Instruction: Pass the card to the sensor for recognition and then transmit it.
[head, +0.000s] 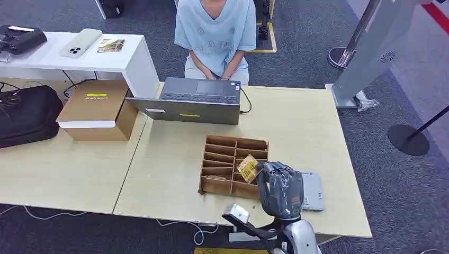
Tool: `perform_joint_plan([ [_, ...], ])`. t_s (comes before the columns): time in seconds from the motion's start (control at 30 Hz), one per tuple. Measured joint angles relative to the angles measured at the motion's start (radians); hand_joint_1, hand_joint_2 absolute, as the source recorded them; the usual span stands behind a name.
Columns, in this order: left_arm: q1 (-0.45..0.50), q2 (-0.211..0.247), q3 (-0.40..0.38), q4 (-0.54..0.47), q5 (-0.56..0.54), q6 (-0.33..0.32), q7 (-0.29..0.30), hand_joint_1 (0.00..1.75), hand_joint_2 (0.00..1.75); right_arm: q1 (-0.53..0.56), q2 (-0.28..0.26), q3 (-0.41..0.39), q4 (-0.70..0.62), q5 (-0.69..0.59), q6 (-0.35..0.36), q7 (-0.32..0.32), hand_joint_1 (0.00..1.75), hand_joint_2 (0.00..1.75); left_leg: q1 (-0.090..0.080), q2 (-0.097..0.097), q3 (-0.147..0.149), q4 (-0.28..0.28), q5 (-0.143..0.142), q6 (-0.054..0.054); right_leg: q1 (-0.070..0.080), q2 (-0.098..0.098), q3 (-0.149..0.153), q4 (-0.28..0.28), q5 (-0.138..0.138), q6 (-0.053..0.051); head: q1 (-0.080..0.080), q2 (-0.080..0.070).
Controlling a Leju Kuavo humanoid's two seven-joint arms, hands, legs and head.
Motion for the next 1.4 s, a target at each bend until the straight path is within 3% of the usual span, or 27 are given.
perform_joint_plan([
  [0.97, 0.0, 0.002, 0.0, 0.0, -0.009, -0.005, 0.003, 0.0, 0.0, -0.168, -0.005, 0.0, -0.018, 0.044, -0.05, 0.01, 1.75, 1.75, 0.0, 0.0, 0.0, 0.0, 0.0, 0.0, 0.0, 0.0, 0.0, 0.0, 0.0, 0.0, 0.0, 0.0],
  [1.4, 0.0, 0.003, -0.001, 0.0, -0.024, -0.008, 0.003, 0.0, 0.0, -0.246, -0.029, -0.017, -0.06, 0.093, -0.062, 0.051, 1.75, 1.75, 0.0, 0.0, 0.0, 0.0, 0.0, 0.0, 0.0, 0.0, 0.0, 0.0, 0.0, 0.0, 0.0, 0.0],
])
